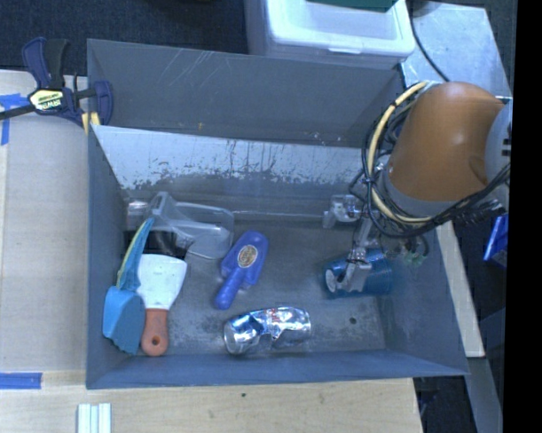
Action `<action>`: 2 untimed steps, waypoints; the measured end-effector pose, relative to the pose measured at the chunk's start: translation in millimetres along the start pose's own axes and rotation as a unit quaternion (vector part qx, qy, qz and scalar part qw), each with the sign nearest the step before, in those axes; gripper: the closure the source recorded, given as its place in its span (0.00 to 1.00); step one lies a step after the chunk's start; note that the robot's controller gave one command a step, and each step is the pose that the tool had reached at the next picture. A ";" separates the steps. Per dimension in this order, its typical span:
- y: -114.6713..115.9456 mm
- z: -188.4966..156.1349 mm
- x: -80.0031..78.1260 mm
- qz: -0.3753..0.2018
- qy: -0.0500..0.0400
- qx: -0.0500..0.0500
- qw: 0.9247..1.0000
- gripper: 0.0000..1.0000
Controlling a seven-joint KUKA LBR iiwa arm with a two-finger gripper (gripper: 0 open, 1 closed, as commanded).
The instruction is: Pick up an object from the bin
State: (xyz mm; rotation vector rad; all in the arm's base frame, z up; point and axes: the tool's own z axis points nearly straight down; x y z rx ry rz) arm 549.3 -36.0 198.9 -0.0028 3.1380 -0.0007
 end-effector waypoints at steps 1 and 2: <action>0.0 0.0 0.0 0.000 0.000 0.000 1.000 0.00; -42.4 59.3 4.2 -0.065 -0.003 0.000 0.998 0.00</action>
Offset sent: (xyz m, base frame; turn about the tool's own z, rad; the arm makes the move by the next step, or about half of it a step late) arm -0.0059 -0.0486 -0.0691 -0.1458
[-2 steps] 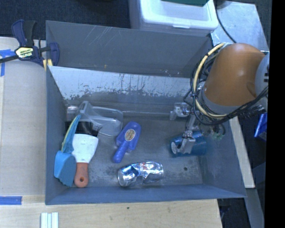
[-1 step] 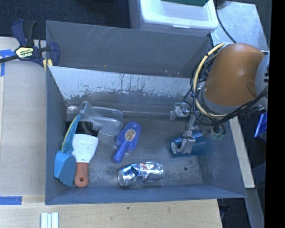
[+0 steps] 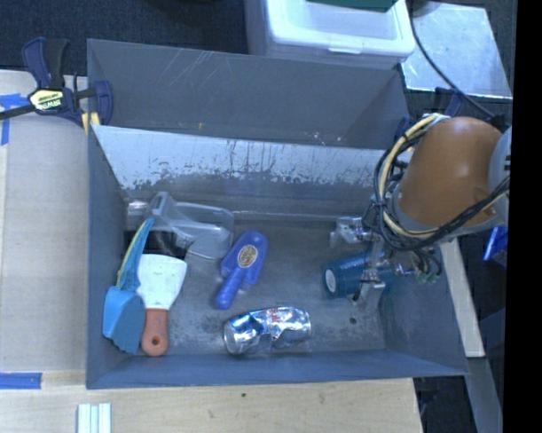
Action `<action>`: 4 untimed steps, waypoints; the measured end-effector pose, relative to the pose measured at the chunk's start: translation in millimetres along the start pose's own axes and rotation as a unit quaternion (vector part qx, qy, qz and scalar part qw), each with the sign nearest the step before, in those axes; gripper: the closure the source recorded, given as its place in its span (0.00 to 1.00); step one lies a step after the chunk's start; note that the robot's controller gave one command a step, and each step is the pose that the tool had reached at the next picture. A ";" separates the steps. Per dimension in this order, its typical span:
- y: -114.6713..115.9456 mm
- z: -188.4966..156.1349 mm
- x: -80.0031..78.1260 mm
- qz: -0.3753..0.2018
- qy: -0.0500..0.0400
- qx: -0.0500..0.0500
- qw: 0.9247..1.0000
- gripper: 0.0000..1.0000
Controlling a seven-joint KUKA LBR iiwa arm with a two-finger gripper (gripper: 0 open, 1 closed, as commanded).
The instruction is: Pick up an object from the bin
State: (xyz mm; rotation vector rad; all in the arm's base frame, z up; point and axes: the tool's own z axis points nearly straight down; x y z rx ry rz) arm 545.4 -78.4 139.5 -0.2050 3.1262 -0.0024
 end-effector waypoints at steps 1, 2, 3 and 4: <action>33.3 23.2 -8.1 0.087 0.001 -0.001 0.996 0.00; -22.3 53.1 -6.0 0.015 0.002 0.000 1.000 1.00; -22.3 53.1 -6.0 0.015 0.002 0.000 1.000 1.00; -22.5 49.5 -4.2 0.007 0.002 0.000 1.000 1.00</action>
Offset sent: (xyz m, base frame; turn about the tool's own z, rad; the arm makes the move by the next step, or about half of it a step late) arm 0.0087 -0.0206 -0.0531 0.0277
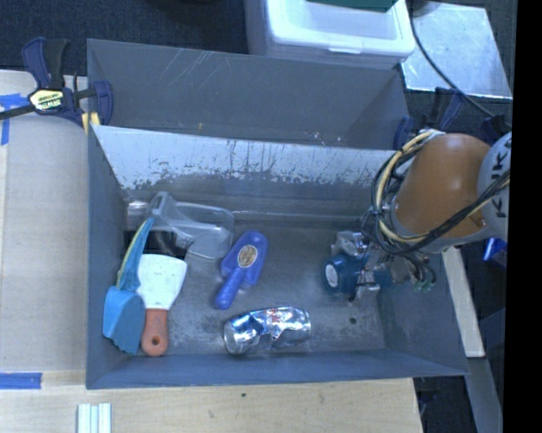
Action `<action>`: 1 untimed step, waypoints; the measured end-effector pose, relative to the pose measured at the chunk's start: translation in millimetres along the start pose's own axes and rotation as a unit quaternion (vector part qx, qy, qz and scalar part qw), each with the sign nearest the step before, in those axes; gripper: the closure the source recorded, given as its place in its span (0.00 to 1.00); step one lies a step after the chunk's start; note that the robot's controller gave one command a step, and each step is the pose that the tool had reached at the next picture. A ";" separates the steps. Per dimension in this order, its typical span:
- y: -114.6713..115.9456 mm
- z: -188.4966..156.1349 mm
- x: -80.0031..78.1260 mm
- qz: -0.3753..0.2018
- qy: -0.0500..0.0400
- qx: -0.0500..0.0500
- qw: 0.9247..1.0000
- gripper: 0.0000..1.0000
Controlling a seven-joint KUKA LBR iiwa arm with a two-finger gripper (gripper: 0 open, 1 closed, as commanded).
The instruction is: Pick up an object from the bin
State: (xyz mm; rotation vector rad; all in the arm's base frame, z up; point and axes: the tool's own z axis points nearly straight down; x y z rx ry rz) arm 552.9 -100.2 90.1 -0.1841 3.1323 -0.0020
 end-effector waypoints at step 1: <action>1.6 -65.1 -30.2 -0.119 -0.005 0.002 0.993 1.00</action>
Offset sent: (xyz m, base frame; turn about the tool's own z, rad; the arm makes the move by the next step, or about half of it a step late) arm -0.0122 0.0019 0.1430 -0.1380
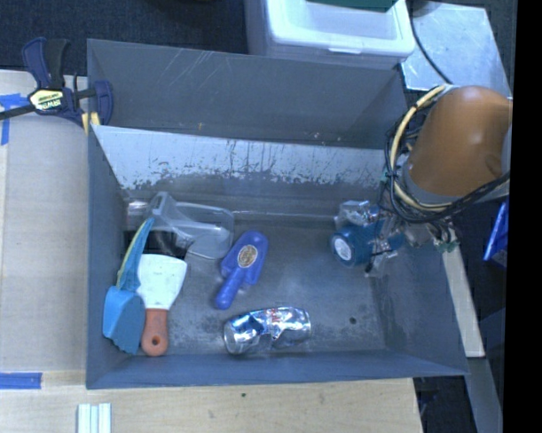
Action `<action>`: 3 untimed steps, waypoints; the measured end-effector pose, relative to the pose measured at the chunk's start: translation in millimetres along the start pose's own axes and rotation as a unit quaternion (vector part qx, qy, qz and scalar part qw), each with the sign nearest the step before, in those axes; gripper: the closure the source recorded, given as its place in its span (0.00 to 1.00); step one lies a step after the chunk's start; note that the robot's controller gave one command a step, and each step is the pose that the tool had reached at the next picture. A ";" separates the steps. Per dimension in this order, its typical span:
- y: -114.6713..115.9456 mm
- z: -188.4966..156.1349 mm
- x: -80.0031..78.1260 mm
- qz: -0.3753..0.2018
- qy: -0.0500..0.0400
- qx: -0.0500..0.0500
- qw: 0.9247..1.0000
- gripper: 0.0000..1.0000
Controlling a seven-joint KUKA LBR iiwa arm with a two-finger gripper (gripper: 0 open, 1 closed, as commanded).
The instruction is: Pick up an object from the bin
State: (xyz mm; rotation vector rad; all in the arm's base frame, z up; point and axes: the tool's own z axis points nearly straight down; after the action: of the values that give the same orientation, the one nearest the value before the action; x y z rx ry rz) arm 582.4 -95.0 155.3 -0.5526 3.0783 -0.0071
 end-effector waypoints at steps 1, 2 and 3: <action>5.8 -19.2 16.0 0.017 0.008 -0.005 1.000 1.00; 27.0 -33.4 -6.2 -0.180 0.003 -0.004 0.984 1.00; 25.6 -40.0 -1.1 -0.189 0.003 -0.004 0.982 1.00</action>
Offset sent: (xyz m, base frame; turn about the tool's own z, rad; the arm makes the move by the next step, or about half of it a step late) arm 0.0006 0.0351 0.0289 -0.3982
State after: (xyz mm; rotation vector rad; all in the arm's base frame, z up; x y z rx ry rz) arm 574.0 -70.5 195.2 -1.1261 2.9270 0.0008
